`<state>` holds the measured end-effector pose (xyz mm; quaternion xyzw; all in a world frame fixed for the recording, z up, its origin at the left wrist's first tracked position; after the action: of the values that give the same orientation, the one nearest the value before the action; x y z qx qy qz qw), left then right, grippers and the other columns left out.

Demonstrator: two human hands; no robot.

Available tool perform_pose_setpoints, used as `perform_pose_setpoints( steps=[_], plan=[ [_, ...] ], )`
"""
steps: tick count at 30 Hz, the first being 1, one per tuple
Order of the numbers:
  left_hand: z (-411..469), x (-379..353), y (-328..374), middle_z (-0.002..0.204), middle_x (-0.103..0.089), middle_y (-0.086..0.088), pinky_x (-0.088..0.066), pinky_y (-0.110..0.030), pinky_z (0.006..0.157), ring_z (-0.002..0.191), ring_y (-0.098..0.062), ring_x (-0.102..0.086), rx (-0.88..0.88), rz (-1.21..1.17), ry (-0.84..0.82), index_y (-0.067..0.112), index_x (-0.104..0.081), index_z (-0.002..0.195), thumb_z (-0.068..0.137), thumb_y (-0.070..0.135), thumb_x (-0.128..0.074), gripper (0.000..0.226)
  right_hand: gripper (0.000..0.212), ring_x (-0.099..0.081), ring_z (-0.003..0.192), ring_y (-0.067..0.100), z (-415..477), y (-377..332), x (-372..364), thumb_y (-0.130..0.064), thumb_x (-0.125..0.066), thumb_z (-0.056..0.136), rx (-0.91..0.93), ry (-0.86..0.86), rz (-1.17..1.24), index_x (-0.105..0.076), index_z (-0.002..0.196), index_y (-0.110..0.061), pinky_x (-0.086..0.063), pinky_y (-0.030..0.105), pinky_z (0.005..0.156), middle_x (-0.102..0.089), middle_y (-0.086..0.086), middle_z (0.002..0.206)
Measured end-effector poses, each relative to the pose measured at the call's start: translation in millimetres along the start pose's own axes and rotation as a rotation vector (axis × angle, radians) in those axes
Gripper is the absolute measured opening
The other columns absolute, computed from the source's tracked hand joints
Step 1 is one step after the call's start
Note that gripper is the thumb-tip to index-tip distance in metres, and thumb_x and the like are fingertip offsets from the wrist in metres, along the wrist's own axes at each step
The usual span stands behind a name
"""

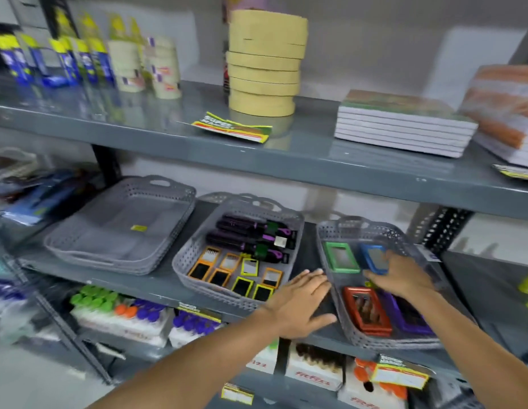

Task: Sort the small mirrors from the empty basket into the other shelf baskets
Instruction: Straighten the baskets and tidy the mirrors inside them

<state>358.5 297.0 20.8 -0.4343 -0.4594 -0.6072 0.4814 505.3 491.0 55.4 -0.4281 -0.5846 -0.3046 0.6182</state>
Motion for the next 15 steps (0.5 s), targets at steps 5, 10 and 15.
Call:
perform_pose_setpoints(
  steps=[5,10,15],
  plan=[
    [-38,31,-57,0.154,-0.021,-0.009,-0.004,-0.033,0.117,0.143,-0.019,-0.005,0.130,0.063,0.033,0.007,-0.023,0.144,0.091,0.061,-0.018,0.076,0.048,-0.063,0.105,0.034,3,-93,12,-0.050,-0.063,0.080,0.150,0.094,0.030,-0.062,0.108,-0.011,-0.052,0.037,0.082,-0.068,0.016,0.112],
    [-83,51,-120,0.153,-0.023,-0.007,-0.002,-0.032,0.116,0.143,-0.018,-0.006,0.253,0.142,0.058,0.008,-0.025,0.144,0.086,0.065,-0.003,0.085,0.039,-0.064,0.098,0.032,-2,-181,3,-0.046,-0.063,0.078,0.344,0.086,0.065,-0.062,0.100,-0.014,-0.051,0.034,0.075,-0.069,0.012,0.101],
    [-114,59,-164,0.151,-0.027,-0.009,-0.001,-0.031,0.116,0.143,-0.020,-0.009,0.294,0.146,0.061,0.006,-0.028,0.142,0.080,0.067,0.007,0.093,0.036,-0.066,0.095,0.031,-11,-246,-31,-0.043,-0.059,0.083,0.287,0.010,0.044,-0.060,0.104,-0.014,-0.054,0.035,0.073,-0.068,0.010,0.102]
  ],
)
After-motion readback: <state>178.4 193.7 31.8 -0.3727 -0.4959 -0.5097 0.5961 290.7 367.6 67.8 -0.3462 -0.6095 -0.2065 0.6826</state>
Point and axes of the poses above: each hand's wrist, its own z-axis towards the middle knuckle, its own x-axis out of the back of the hand, y = z × x, the point moved 3 cm from there along z, towards the middle knuckle
